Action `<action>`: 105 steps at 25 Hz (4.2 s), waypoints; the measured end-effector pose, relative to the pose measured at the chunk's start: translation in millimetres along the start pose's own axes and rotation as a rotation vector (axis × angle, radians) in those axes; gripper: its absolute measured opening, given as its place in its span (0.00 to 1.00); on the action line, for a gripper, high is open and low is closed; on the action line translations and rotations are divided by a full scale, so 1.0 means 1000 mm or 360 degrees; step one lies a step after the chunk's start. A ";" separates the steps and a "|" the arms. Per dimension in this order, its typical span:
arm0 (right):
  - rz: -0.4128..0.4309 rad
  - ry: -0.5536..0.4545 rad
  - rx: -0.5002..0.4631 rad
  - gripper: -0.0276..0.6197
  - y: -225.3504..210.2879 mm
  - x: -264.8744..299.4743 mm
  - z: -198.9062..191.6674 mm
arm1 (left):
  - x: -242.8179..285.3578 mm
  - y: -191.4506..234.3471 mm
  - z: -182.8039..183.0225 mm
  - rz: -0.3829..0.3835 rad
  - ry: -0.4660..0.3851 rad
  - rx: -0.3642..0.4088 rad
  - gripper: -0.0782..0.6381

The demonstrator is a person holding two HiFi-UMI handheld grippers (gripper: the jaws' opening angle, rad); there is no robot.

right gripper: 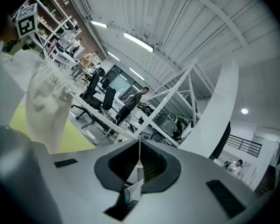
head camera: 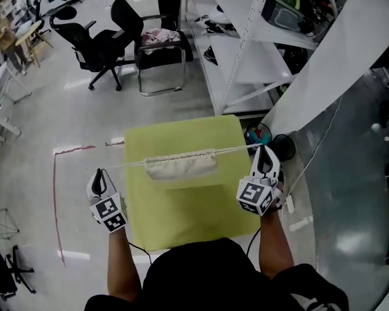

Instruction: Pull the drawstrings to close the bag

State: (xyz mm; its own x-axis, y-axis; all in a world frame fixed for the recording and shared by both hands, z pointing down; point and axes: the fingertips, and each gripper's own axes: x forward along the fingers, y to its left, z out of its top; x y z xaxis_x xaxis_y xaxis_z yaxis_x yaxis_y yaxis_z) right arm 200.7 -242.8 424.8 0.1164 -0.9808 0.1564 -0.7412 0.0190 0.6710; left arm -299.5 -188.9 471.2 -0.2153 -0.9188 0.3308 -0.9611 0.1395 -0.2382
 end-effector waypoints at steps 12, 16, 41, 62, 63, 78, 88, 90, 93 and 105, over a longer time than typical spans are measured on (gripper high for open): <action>-0.0159 -0.0043 0.0135 0.06 -0.039 0.001 0.019 | -0.004 0.013 0.032 -0.0032 -0.0105 -0.0104 0.14; -0.0160 -0.0032 0.0207 0.06 -0.045 0.004 0.019 | -0.003 0.012 0.040 -0.0066 -0.0118 -0.0126 0.15; -0.0237 -0.0072 0.0305 0.06 -0.076 0.013 0.023 | -0.011 0.025 0.061 -0.0010 -0.0201 -0.0161 0.15; -0.0260 -0.0090 0.0348 0.06 -0.089 0.018 0.021 | -0.015 0.035 0.069 0.0022 -0.0252 -0.0140 0.15; -0.0259 -0.0088 0.0354 0.06 -0.089 0.019 0.021 | -0.015 0.034 0.069 0.0025 -0.0254 -0.0129 0.15; -0.0263 -0.0081 0.0378 0.06 -0.100 0.023 0.014 | -0.015 0.031 0.074 0.0022 -0.0259 -0.0132 0.15; -0.0272 -0.0074 0.0356 0.06 -0.100 0.028 0.014 | -0.012 0.033 0.073 0.0006 -0.0251 -0.0149 0.15; -0.0262 -0.0075 0.0367 0.06 -0.099 0.029 0.014 | -0.012 0.033 0.073 0.0006 -0.0254 -0.0137 0.15; -0.0236 -0.0081 0.0394 0.06 -0.096 0.030 0.016 | -0.007 0.029 0.072 -0.0007 -0.0245 -0.0132 0.15; -0.0041 -0.0068 0.0496 0.06 -0.060 0.075 0.025 | 0.046 0.003 0.100 -0.0145 -0.0265 -0.0121 0.15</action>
State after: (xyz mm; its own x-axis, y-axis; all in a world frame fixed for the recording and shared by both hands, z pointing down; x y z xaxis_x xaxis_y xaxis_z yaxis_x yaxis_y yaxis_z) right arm 237.8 -322.5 378.0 0.1148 -0.9876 0.1068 -0.9060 -0.0600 0.4190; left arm -295.2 -268.0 394.3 -0.1016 -0.9764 0.1906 -0.9870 0.0750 -0.1422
